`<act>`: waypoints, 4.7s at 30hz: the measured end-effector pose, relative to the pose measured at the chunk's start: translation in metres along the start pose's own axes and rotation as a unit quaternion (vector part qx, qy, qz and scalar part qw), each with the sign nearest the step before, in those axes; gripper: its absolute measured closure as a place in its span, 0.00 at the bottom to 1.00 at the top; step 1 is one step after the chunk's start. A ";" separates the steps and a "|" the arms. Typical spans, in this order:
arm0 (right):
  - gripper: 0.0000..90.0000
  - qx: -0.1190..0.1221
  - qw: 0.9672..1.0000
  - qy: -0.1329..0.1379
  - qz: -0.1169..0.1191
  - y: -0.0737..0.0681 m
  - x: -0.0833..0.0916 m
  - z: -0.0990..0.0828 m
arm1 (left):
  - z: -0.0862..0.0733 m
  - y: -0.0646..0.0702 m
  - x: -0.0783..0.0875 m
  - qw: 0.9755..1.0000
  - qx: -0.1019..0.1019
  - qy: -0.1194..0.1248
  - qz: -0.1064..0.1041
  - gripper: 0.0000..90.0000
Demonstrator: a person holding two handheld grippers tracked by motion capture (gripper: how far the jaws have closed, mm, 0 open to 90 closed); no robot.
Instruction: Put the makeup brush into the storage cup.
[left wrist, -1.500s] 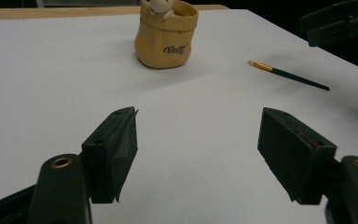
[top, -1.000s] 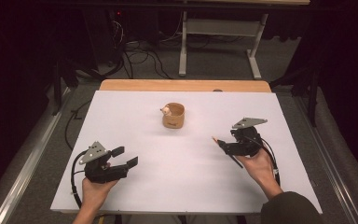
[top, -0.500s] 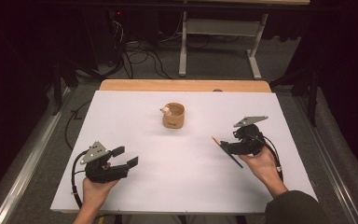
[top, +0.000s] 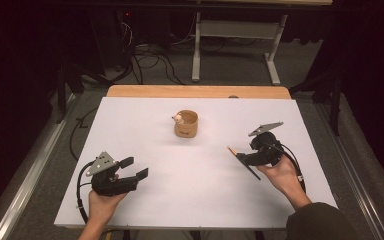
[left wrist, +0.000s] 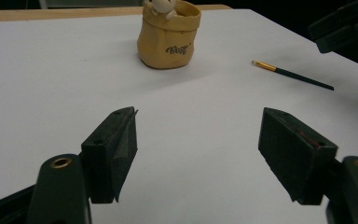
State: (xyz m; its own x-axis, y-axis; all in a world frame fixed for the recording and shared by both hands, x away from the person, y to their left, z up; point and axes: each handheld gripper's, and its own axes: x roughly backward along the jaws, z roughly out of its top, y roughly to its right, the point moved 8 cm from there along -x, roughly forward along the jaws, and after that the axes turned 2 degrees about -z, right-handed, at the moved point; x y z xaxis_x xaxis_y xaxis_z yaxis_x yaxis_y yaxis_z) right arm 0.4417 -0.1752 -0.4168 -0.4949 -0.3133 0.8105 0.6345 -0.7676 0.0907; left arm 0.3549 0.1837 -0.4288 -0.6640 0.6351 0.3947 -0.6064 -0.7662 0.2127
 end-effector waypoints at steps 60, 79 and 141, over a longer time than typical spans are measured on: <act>0.72 0.011 0.983 -0.181 0.010 0.000 -0.028 -0.022 | 0.001 0.001 0.000 1.000 -0.002 0.001 -0.001 0.32; 0.83 0.014 0.975 -0.221 0.007 0.000 -0.037 -0.031 | 0.001 0.000 0.000 1.000 -0.001 0.003 0.001 0.32; 0.96 0.000 0.980 -0.198 0.006 0.002 -0.036 -0.037 | -0.001 0.000 -0.001 1.000 0.000 -0.003 0.004 0.32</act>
State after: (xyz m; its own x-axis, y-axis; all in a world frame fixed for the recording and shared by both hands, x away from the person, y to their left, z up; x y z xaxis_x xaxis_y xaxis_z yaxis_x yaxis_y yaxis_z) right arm 0.4392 -0.1862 -0.4669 -0.2186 -0.0808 0.9725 0.6392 -0.7649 0.0801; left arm 0.3555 0.1832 -0.4302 -0.6662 0.6282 0.4021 -0.6006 -0.7714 0.2101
